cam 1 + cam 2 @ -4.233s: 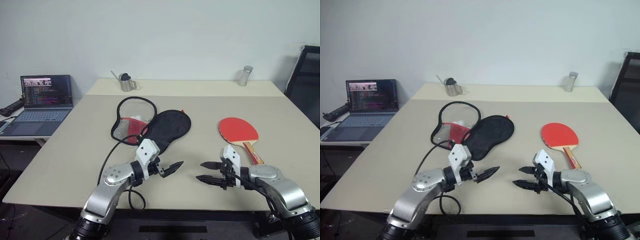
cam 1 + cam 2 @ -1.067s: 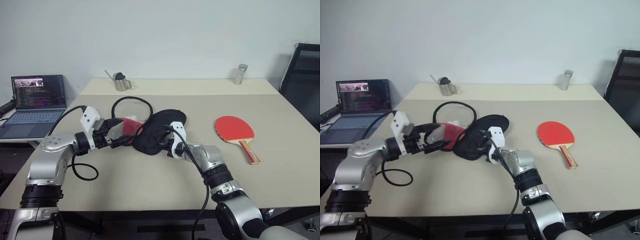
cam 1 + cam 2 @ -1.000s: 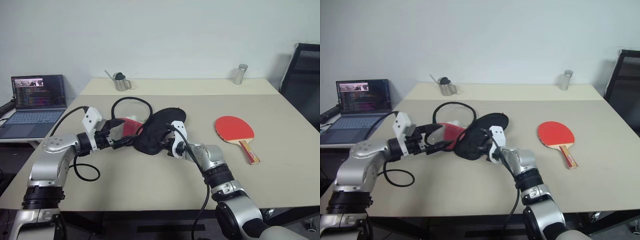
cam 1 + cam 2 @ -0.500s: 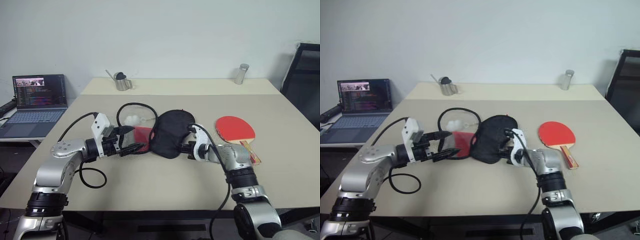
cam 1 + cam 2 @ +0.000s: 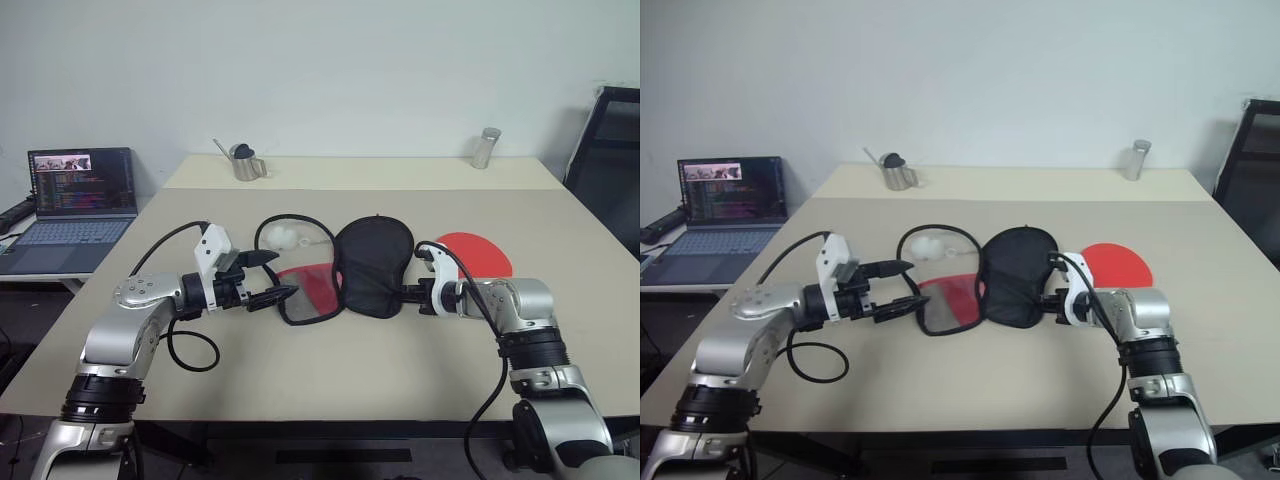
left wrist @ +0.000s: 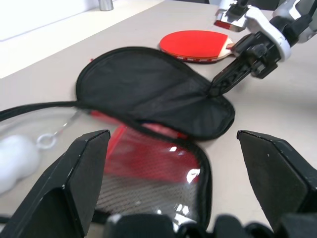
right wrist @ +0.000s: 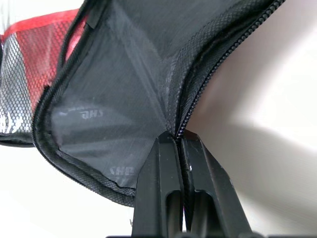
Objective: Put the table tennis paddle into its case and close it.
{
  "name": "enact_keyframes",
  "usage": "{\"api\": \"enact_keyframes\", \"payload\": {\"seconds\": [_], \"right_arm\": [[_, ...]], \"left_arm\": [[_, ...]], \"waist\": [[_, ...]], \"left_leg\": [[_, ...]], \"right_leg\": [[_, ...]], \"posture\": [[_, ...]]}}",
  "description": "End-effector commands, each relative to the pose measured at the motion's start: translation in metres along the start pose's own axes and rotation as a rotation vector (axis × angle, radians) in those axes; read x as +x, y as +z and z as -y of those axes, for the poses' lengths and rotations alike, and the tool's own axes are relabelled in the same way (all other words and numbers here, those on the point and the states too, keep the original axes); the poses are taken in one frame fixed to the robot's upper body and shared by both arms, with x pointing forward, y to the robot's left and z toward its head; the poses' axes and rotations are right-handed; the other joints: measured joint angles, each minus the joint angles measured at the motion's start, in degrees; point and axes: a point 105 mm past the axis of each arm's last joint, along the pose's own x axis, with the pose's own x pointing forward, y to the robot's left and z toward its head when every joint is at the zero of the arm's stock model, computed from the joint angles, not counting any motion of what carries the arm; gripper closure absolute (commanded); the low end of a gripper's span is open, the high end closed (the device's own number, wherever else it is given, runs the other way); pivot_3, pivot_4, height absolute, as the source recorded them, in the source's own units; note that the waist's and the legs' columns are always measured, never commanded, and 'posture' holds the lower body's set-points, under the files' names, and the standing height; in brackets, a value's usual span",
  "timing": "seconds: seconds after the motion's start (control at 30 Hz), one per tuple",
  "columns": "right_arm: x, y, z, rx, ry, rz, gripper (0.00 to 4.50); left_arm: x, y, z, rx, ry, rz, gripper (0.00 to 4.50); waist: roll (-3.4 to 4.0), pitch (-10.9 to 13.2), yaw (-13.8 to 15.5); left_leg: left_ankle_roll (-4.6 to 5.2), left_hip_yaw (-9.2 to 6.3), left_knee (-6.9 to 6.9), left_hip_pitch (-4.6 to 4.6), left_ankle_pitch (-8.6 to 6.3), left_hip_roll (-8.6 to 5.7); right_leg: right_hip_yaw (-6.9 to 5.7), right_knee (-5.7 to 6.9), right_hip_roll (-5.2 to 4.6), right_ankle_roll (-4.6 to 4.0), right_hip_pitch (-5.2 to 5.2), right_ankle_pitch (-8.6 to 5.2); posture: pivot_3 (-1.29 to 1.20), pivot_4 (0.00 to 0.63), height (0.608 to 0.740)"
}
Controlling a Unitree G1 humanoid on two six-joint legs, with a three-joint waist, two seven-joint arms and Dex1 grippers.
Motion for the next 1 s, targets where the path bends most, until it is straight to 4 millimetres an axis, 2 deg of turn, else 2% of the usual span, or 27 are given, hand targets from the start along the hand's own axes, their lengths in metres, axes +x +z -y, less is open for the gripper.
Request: {"api": "enact_keyframes", "payload": {"seconds": [0.03,0.2,0.37,0.47,0.57,0.73,0.83,0.93,1.0], "right_arm": [[-0.011,0.016,0.009,-0.042,-0.029,0.034,4.49],[-0.014,0.022,0.016,-0.064,-0.044,0.03,4.49],[-0.014,0.019,0.018,-0.08,-0.036,-0.007,4.49],[-0.014,0.019,0.027,-0.075,-0.08,-0.002,4.49],[-0.017,0.018,0.033,-0.069,-0.096,-0.003,3.83],[-0.027,0.025,0.044,-0.099,-0.145,0.028,2.11],[-0.044,0.042,0.046,-0.125,-0.152,0.12,1.06],[-0.062,0.051,0.045,-0.161,-0.145,0.188,0.03],[-0.073,0.053,0.045,-0.187,-0.152,0.226,0.01]], "left_arm": [[0.003,0.012,0.0,0.055,-0.018,0.022,0.0],[0.007,0.012,0.002,0.06,-0.033,0.021,0.0],[0.011,0.013,0.004,0.066,-0.045,0.023,0.0],[0.013,0.013,0.005,0.068,-0.05,0.024,0.0],[0.014,0.013,0.006,0.069,-0.053,0.027,0.0],[0.018,0.014,0.008,0.07,-0.058,0.036,0.0],[0.021,0.017,0.009,0.071,-0.059,0.052,0.0],[0.023,0.018,0.01,0.072,-0.058,0.061,0.0],[0.024,0.02,0.011,0.073,-0.063,0.068,0.0]], "waist": [[0.0,0.0,0.03],[-0.01,0.01,0.02],[-0.01,0.01,0.02],[-0.01,0.01,0.03],[-0.02,0.01,0.03],[-0.02,0.01,0.22],[-0.06,0.04,0.41],[-0.06,0.04,0.29],[-0.06,0.04,0.28]], "left_leg": [[0.0,0.0,0.0,-0.01,0.0,0.0],[0.0,0.01,0.0,-0.01,0.0,0.0],[0.0,0.01,0.0,-0.01,0.0,0.0],[0.0,0.01,0.0,-0.01,0.0,0.0],[0.0,0.01,0.0,-0.01,0.0,0.0],[0.0,0.0,0.03,-0.01,0.0,-0.01],[0.0,-0.01,0.06,-0.03,0.0,-0.03],[0.0,-0.02,0.05,-0.14,0.0,-0.03],[0.0,-0.03,0.04,-0.25,0.0,-0.02]], "right_leg": [[0.0,0.0,0.0,0.0,0.0,0.0],[0.01,-0.01,0.0,0.0,0.0,0.0],[0.02,-0.01,0.0,0.0,0.0,0.0],[0.01,-0.01,0.0,0.0,0.0,0.0],[0.01,-0.01,0.0,0.0,0.0,0.0],[0.0,-0.01,0.0,0.01,0.03,0.0],[0.0,-0.02,-0.01,0.01,0.04,0.0],[0.0,-0.04,-0.01,0.01,-0.06,0.0],[-0.02,-0.03,0.0,0.02,-0.18,-0.01]], "posture": [[0.0,0.15,0.74],[0.0,0.15,0.74],[0.0,0.15,0.74],[0.0,0.15,0.74],[0.0,0.15,0.74],[0.0,0.15,0.74],[0.0,0.15,0.74],[0.0,0.15,0.74],[0.0,0.15,0.74]]}}
